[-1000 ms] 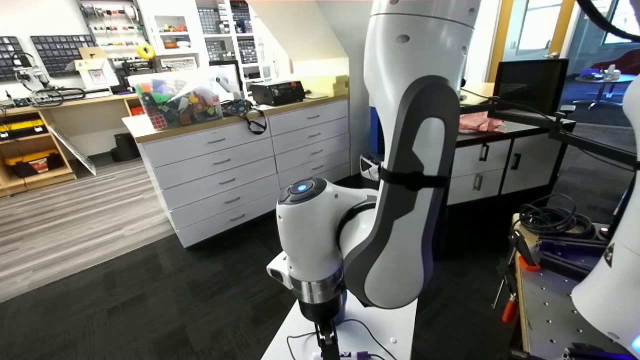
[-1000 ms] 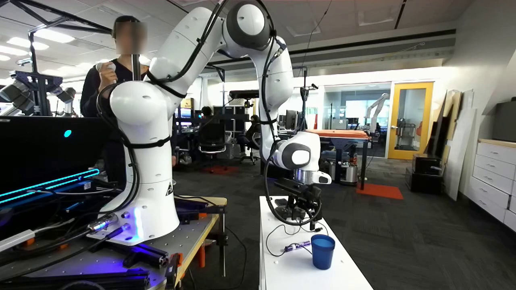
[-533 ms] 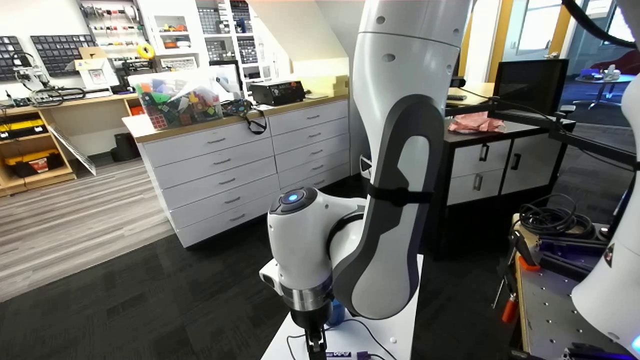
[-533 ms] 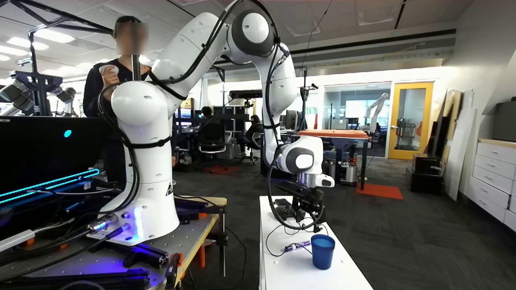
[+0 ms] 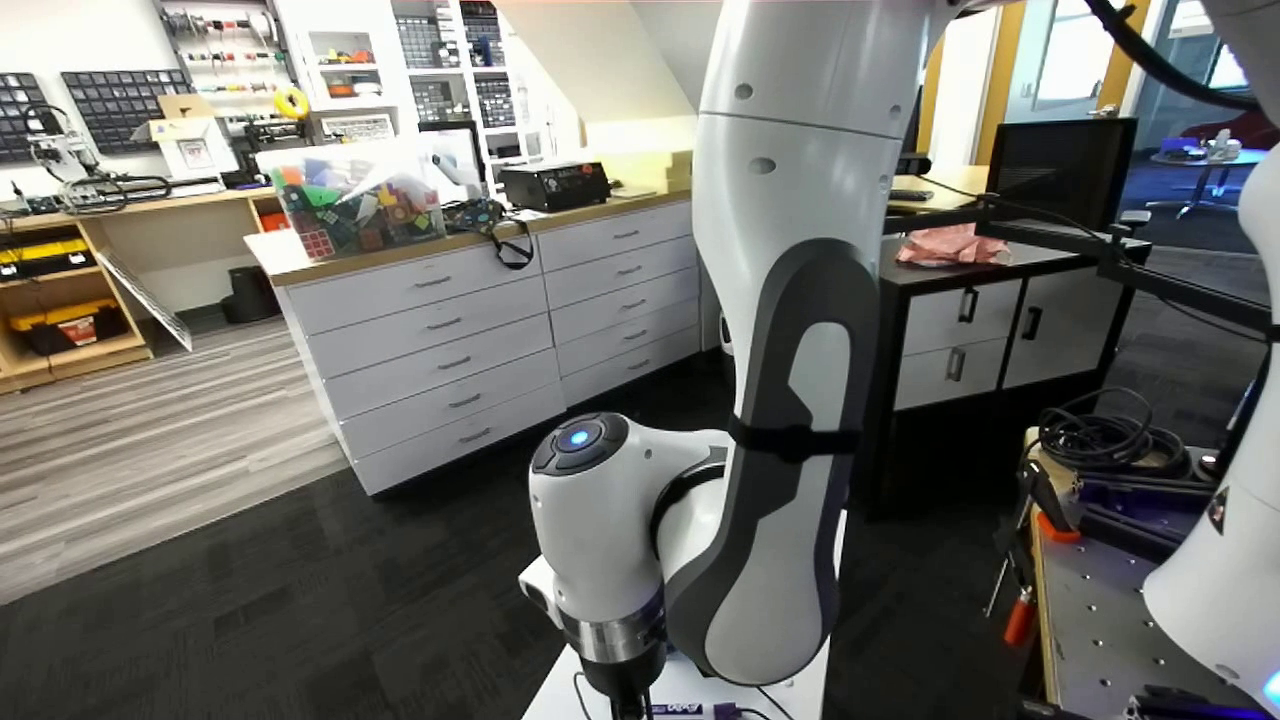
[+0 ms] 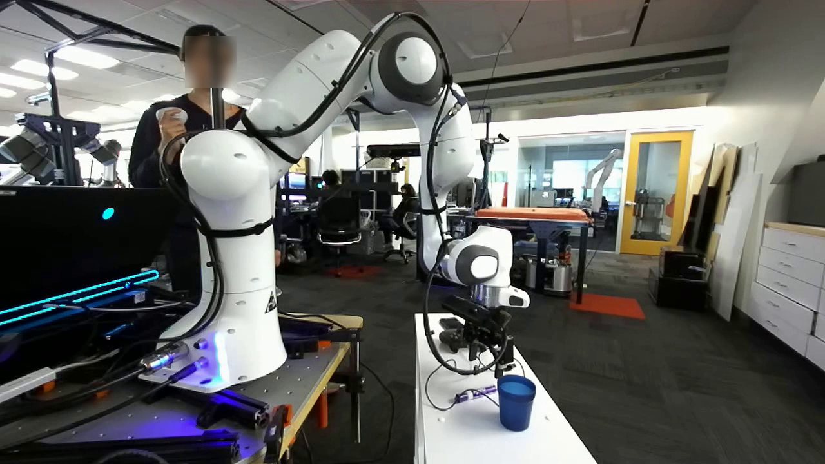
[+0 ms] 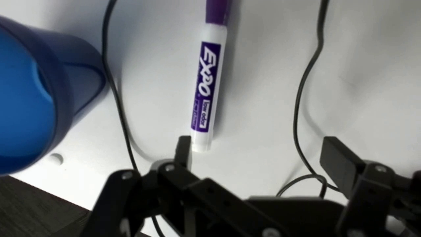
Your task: Pick up the marker and put it in the cup
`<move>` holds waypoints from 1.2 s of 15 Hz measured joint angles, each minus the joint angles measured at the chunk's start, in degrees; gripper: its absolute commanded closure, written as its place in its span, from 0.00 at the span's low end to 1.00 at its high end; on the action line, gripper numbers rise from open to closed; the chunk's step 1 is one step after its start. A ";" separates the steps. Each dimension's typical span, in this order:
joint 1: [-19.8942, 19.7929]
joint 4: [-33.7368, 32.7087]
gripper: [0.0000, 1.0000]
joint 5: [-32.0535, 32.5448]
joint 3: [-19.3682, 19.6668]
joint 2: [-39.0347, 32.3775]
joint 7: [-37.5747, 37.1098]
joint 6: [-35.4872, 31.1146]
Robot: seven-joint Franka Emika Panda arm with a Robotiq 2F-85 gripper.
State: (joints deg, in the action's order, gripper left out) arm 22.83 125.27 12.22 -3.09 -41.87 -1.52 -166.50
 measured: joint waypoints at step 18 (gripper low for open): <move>5.32 0.04 0.00 -0.01 5.51 -0.97 -5.47 0.00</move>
State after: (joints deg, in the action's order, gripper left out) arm 28.15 125.31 12.20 2.41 -42.84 -6.99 -166.50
